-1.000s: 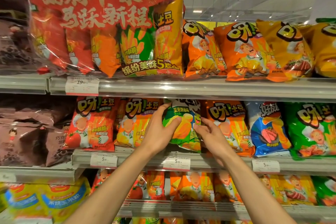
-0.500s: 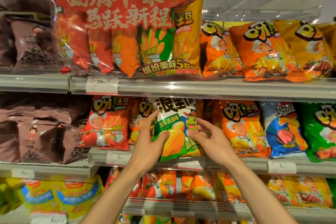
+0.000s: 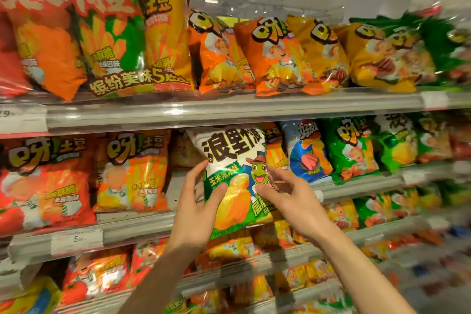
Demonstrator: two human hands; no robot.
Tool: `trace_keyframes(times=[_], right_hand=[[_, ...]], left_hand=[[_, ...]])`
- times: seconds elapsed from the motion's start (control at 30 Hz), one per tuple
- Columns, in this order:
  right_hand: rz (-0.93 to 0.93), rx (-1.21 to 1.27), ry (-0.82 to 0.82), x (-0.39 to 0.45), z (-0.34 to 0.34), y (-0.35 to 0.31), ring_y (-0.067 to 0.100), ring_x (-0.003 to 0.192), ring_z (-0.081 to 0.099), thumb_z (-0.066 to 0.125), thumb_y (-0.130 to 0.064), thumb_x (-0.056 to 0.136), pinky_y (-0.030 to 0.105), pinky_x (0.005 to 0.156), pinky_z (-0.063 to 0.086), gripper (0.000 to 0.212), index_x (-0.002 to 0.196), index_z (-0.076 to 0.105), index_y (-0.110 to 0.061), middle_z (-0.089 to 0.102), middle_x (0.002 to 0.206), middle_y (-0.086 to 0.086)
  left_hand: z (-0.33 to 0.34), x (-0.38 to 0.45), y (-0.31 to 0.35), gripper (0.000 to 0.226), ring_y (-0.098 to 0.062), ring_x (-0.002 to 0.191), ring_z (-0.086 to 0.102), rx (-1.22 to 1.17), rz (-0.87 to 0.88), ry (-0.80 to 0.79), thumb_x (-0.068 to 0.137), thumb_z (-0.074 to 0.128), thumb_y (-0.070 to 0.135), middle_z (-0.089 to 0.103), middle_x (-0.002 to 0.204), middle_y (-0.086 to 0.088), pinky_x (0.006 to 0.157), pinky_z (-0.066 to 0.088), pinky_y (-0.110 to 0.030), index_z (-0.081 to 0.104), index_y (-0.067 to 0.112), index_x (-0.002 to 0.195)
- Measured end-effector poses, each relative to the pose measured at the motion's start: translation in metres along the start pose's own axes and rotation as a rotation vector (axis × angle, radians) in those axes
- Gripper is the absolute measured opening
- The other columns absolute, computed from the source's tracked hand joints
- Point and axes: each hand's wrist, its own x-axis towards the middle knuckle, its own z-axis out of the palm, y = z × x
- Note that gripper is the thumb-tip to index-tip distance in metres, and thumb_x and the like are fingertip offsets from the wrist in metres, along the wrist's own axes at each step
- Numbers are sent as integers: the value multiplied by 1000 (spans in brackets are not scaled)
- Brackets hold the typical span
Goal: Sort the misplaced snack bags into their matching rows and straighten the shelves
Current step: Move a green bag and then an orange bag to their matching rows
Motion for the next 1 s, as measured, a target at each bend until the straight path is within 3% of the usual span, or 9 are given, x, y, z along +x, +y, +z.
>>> trace_keyframes(times=[0.07,0.17,0.3,0.37,0.5,0.7,0.8,0.93,1.0], right_hand=[[23,13,26,-7,-25,10,-17,98,57,76,-31,85,3,77,45,50,131,57,-35,62,116,-22],[53,8,72,-20,-66,23,-4,113,56,77,-36,84,4,78,44,58,137,55,-31,59,123,-18],[73,27,102,-36,-128,46,2,116,60,79,-42,80,19,94,48,61,136,57,-32,66,123,-14],[63,38,118,-43,-162,57,-1,110,63,79,-33,82,15,89,49,56,134,58,-29,71,116,-13],[87,107,140,-60,-242,80,1,101,69,77,-17,84,19,80,56,45,126,62,-22,75,106,-12],[146,114,211,-82,-359,121,2,113,62,80,-29,81,24,89,54,57,133,58,-23,67,123,-6],[180,121,235,-92,-407,134,8,119,61,80,-35,80,38,99,53,61,135,56,-28,66,125,-6],[205,111,308,-93,-457,151,8,115,63,85,-56,64,42,96,55,77,133,56,-35,66,127,-5],[219,102,326,-90,-478,163,9,114,64,83,-50,72,37,92,57,68,133,56,-35,67,124,-8]], left_hand=[[26,-2,-1,47,-12,107,69,-4,2,-38,91,69,25,68,124,4,90,58,-43,51,61,115],[70,-11,2,45,-6,99,71,-20,10,-92,93,67,19,72,111,12,82,59,-33,50,52,118],[135,-24,4,44,-7,101,70,6,10,-138,93,67,22,71,114,10,85,58,-33,49,53,118],[172,-34,8,45,-1,102,68,24,30,-140,93,67,22,67,116,17,85,56,-27,48,54,118],[257,-57,18,43,14,85,66,20,47,-174,94,65,13,64,104,24,66,49,-8,48,35,126],[376,-73,16,45,13,97,62,86,68,-242,93,68,23,59,125,21,85,54,-20,47,43,127],[427,-74,17,46,9,102,62,87,67,-312,93,67,33,56,128,23,88,57,-31,45,47,130],[486,-66,11,45,-4,110,63,69,55,-383,92,67,37,56,129,21,93,56,-42,44,55,126],[512,-60,7,44,-5,115,61,63,51,-418,92,67,38,55,130,25,96,55,-43,43,61,122]])
